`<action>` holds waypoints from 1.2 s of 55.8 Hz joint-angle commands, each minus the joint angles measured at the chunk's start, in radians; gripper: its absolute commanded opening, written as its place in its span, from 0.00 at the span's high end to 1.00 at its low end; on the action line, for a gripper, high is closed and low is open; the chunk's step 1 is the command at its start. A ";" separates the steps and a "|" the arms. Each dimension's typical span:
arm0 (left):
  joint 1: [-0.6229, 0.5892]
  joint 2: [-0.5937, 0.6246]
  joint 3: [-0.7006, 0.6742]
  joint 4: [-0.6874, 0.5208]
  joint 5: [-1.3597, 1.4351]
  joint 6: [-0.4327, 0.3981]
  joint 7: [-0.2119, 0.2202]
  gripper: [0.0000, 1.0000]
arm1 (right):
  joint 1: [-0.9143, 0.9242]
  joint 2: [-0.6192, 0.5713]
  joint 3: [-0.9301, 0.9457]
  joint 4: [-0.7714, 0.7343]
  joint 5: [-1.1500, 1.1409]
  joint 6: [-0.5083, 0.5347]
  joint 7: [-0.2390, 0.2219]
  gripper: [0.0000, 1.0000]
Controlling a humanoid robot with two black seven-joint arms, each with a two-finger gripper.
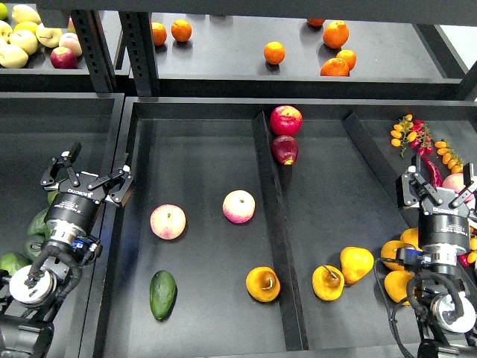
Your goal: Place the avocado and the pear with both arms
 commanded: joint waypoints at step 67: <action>-0.039 0.000 0.009 0.014 0.001 0.000 0.018 0.00 | 0.007 -0.015 0.000 -0.023 0.002 0.000 -0.002 0.00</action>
